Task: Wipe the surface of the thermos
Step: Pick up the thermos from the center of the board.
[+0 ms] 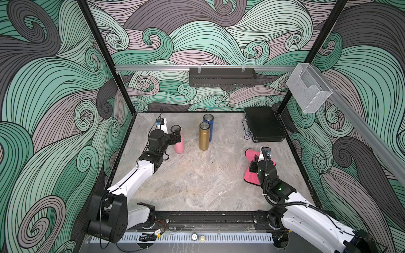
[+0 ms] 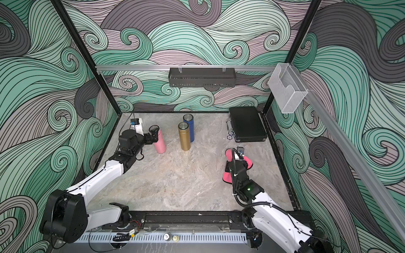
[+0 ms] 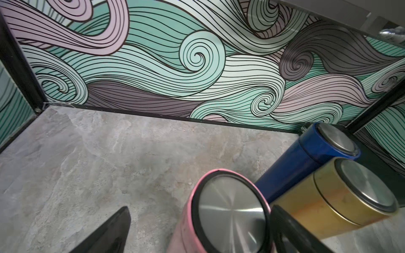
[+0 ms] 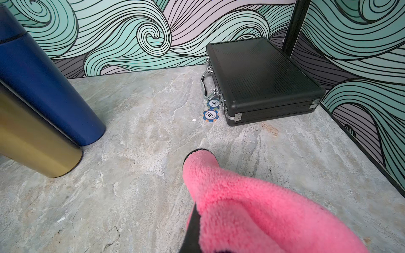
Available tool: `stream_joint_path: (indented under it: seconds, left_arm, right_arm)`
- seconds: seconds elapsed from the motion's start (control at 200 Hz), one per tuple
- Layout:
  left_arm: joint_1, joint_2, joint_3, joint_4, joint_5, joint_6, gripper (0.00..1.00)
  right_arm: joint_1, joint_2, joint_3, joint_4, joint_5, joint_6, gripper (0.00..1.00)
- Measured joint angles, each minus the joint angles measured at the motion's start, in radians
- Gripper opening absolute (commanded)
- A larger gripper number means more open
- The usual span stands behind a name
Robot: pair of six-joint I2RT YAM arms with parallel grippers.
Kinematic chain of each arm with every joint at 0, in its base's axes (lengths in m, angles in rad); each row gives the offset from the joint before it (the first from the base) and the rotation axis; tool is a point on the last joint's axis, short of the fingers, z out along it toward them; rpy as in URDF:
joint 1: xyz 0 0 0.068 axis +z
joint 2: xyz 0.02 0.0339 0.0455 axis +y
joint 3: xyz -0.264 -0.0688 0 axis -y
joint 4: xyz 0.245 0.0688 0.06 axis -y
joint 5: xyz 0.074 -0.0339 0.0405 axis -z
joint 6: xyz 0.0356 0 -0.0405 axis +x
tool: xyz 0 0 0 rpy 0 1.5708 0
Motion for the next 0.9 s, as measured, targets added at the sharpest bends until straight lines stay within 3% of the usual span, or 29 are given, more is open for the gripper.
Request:
stream_joint_path:
  seconds: [0.615, 0.901]
  left_arm:
    - [0.000, 0.146, 0.153, -0.129, 0.085, 0.054, 0.95]
    - [0.000, 0.229, 0.197, -0.158, 0.140, 0.087, 0.85]
  right_arm:
    - [0.000, 0.006, 0.000, 0.000, -0.008, 0.000, 0.00]
    - [0.000, 0.007, 0.000, 0.000, -0.011, 0.000, 0.00]
